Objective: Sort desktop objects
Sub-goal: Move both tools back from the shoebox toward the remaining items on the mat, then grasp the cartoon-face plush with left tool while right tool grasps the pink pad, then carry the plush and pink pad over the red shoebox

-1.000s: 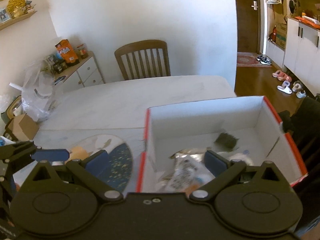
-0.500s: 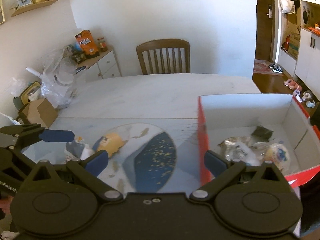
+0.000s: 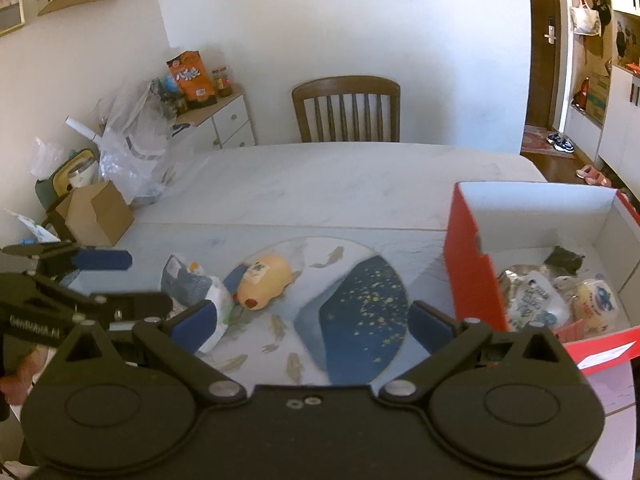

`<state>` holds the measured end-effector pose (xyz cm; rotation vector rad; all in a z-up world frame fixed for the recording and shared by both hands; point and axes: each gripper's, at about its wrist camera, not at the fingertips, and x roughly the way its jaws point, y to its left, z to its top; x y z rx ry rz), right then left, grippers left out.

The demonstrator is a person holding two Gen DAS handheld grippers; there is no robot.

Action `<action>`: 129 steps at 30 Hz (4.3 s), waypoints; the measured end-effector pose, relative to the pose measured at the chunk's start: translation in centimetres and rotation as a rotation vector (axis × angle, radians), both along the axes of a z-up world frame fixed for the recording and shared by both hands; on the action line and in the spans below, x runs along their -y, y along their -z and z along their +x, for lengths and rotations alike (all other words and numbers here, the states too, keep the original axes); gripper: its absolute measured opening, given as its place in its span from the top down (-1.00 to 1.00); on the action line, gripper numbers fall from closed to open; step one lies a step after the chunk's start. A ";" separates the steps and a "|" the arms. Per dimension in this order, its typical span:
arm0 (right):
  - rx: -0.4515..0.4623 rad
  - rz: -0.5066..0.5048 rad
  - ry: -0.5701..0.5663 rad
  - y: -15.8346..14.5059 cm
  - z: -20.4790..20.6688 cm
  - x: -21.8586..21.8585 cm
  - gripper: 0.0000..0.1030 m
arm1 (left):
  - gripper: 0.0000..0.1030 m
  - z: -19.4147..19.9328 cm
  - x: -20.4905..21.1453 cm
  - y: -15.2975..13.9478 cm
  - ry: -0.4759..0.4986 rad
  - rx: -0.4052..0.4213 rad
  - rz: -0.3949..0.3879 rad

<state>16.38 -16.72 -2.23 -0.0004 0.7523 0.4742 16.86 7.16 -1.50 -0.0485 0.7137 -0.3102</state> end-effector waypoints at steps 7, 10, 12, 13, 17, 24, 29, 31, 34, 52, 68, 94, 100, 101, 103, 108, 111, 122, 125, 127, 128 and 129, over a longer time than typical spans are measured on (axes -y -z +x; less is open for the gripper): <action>0.004 -0.042 -0.036 1.2 -1.0 -2.3 -0.98 | -0.97 0.5 -4.3 1.4 -0.088 -0.019 0.012; -0.009 -0.056 -0.060 2.1 -1.6 -3.3 -0.98 | -0.97 0.6 -5.5 2.4 -0.119 -0.042 0.017; -0.022 -0.066 -0.081 2.9 -2.2 -4.3 -0.97 | -0.97 0.7 -6.0 3.1 -0.132 -0.053 0.025; -0.032 -0.069 -0.093 3.3 -2.5 -4.9 -0.97 | -0.97 0.8 -6.0 3.4 -0.133 -0.056 0.029; -0.057 -0.091 -0.144 4.7 -3.6 -7.1 -0.96 | -0.97 0.6 -5.9 4.6 -0.114 -0.071 0.044; -0.089 -0.116 -0.209 6.7 -5.2 -10.0 -0.94 | -0.97 0.5 -5.0 7.0 -0.080 -0.103 0.053; -0.101 -0.125 -0.238 8.2 -6.3 -12.1 -0.92 | -0.97 0.9 -4.6 7.9 -0.082 -0.098 0.065; -0.105 -0.129 -0.248 8.9 -6.6 -13.1 -0.89 | -0.95 0.9 -4.4 8.2 -0.090 -0.094 0.064; -0.110 -0.143 -0.257 9.9 -6.8 -14.4 -0.83 | -0.95 0.9 -4.4 8.5 -0.093 -0.088 0.062; -0.063 -0.200 -0.232 11.5 -6.7 -17.1 -0.13 | -0.51 1.4 -3.5 9.4 -0.081 -0.106 0.067; -0.080 -0.203 -0.203 11.2 -6.4 -16.5 0.23 | -0.02 1.4 -3.1 9.6 -0.092 -0.109 0.071; -0.079 -0.146 -0.089 8.7 -5.7 -9.6 0.23 | 0.03 -1.5 -0.3 6.6 -0.048 -0.132 0.028; -0.056 -0.131 -0.057 7.6 -5.5 -7.1 0.23 | 0.03 -2.0 1.6 5.4 -0.019 -0.120 0.016; -0.054 -0.130 -0.052 7.3 -5.4 -6.7 0.23 | 0.03 -2.0 2.0 5.2 -0.014 -0.120 0.013; -0.049 -0.128 -0.040 6.9 -5.3 -5.7 0.23 | 0.03 -2.1 2.7 4.8 -0.006 -0.119 0.008; -0.043 -0.125 -0.011 5.9 -4.9 -3.5 0.23 | 0.03 -1.9 4.4 4.0 0.013 -0.130 -0.016; -0.041 -0.126 0.004 5.4 -4.7 -2.1 0.23 | 0.03 -1.8 5.5 3.5 0.027 -0.132 -0.021; -0.007 -0.109 0.026 2.6 -3.4 3.2 0.23 | 0.03 -1.1 10.2 0.8 0.096 -0.085 -0.019; 0.005 -0.115 0.026 1.8 -2.9 4.8 0.23 | 0.03 -0.9 11.8 0.1 0.116 -0.066 -0.015; 0.010 -0.115 0.027 1.3 -2.5 6.0 0.23 | 0.03 -0.7 12.8 -0.4 0.127 -0.058 -0.013; 0.012 -0.116 0.028 1.2 -2.4 6.5 0.23 | 0.03 -0.5 13.3 -0.6 0.132 -0.053 -0.013; 0.015 -0.118 0.031 1.0 -2.1 7.1 0.23 | 0.03 -0.3 13.8 -0.7 0.138 -0.049 -0.012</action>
